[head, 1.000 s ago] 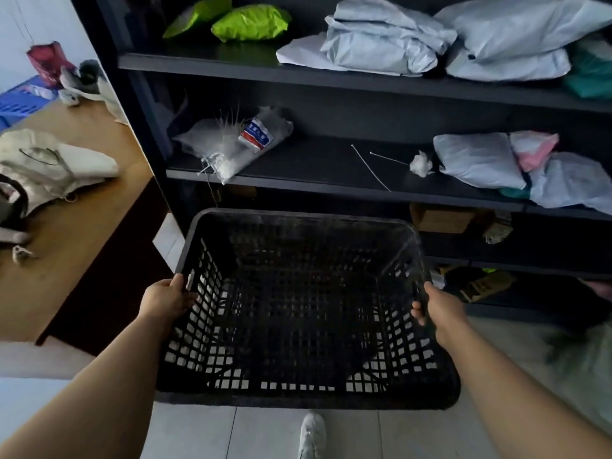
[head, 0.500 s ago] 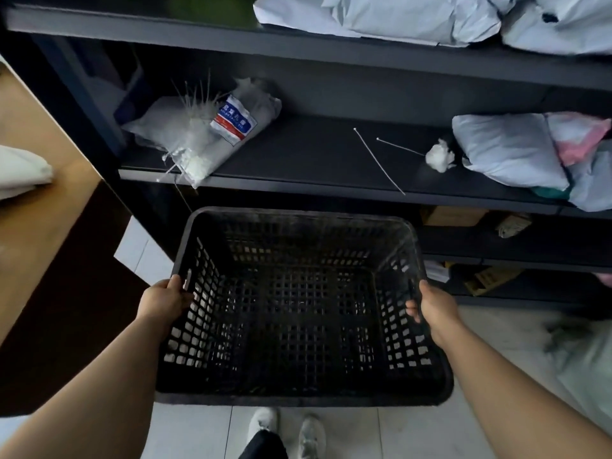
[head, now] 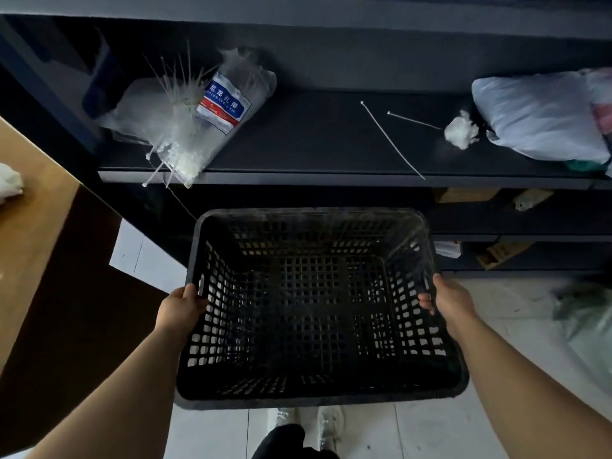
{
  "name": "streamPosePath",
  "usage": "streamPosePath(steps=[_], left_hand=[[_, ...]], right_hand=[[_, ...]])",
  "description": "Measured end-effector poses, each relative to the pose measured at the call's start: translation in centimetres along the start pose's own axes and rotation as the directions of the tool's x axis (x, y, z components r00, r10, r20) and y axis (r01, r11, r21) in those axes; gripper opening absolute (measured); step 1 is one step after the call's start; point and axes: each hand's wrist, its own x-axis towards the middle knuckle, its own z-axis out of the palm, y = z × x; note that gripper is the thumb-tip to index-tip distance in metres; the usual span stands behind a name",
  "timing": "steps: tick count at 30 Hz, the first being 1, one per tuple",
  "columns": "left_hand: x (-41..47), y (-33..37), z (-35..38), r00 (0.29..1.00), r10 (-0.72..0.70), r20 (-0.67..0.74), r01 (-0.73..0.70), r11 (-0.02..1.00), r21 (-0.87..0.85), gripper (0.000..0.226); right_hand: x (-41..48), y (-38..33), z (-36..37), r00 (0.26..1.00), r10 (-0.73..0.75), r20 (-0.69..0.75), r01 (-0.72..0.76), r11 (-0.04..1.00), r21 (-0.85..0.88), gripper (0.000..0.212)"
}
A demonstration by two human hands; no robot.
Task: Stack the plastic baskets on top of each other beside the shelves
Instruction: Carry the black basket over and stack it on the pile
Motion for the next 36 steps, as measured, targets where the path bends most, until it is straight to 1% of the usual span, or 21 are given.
streamPosePath(steps=[4,9,11,14,17,19,20,22,24,25,26,29,30,31,33,35,36], left_hand=[[0.4,-0.6,0.1,1.0,-0.003,0.017,0.003,1.0,0.0,0.029],[0.3,-0.7,0.0,1.0,-0.002,0.026,0.002,1.0,-0.004,0.028],[0.1,-0.6,0.1,0.999,0.018,0.026,-0.018,1.0,0.022,0.03],[-0.4,-0.6,0.4,0.998,0.057,-0.001,-0.057,0.99,0.131,0.036],[-1.3,-0.7,0.5,0.992,0.125,-0.021,-0.116,0.963,0.243,0.051],[-2.4,-0.9,0.4,0.978,0.209,-0.015,-0.186,0.902,0.39,0.063],[-3.3,-1.0,0.4,0.965,0.261,-0.011,-0.224,0.85,0.476,0.069],[-5.0,-1.5,0.3,0.925,0.378,0.027,-0.316,0.73,0.606,0.08],[-6.6,-2.3,0.4,0.881,0.453,0.134,-0.416,0.611,0.674,0.082],[-7.5,-3.0,0.6,0.867,0.455,0.203,-0.457,0.566,0.686,0.081],[-8.3,-3.8,0.9,0.86,0.436,0.265,-0.488,0.553,0.675,0.079],[-11.1,-6.2,2.2,0.852,0.351,0.389,-0.523,0.575,0.629,0.069],[-12.1,-6.8,2.6,0.846,0.327,0.422,-0.532,0.569,0.627,0.062],[-12.9,-7.3,3.1,0.837,0.315,0.447,-0.545,0.548,0.634,0.053],[-13.8,-8.0,3.7,0.822,0.327,0.467,-0.57,0.457,0.682,0.039],[-13.9,-8.1,4.0,0.813,0.348,0.468,-0.576,0.357,0.736,0.039],[-13.7,-8.2,4.0,0.813,0.34,0.473,-0.573,0.321,0.755,0.04]], right_hand=[[-0.1,0.4,0.0,1.0,-0.028,0.004,0.028,0.999,-0.021,0.032],[-0.7,0.1,-0.5,0.999,-0.05,-0.001,0.05,0.994,-0.096,0.033],[-1.1,0.2,-0.6,0.994,-0.107,-0.014,0.103,0.979,-0.178,0.035],[-2.8,0.6,-0.8,0.977,-0.214,-0.004,0.205,0.94,-0.272,0.034],[-4.5,1.0,-0.9,0.945,-0.327,0.014,0.312,0.889,-0.336,0.036],[-5.5,1.4,-1.1,0.916,-0.399,0.049,0.376,0.808,-0.453,0.051],[-5.9,1.8,-1.3,0.894,-0.439,0.09,0.413,0.73,-0.544,0.058],[-6.7,2.6,-1.7,0.824,-0.527,0.208,0.503,0.51,-0.698,0.064],[-7.9,3.3,-2.0,0.74,-0.574,0.351,0.594,0.314,-0.74,0.066],[-8.4,3.7,-2.2,0.713,-0.558,0.425,0.634,0.254,-0.73,0.067],[-9.0,4.2,-2.4,0.696,-0.518,0.497,0.669,0.219,-0.71,0.073],[-10.4,5.9,-3.1,0.675,-0.343,0.653,0.732,0.207,-0.649,0.115],[-10.6,6.6,-3.4,0.671,-0.298,0.679,0.74,0.206,-0.64,0.122],[-10.8,7.2,-3.6,0.671,-0.261,0.694,0.741,0.212,-0.637,0.122],[-11.2,8.3,-4.0,0.681,-0.232,0.695,0.733,0.223,-0.643,0.122],[-11.3,9.0,-4.2,0.685,-0.239,0.689,0.729,0.213,-0.651,0.125],[-11.3,9.1,-4.3,0.686,-0.244,0.685,0.727,0.203,-0.656,0.123]])
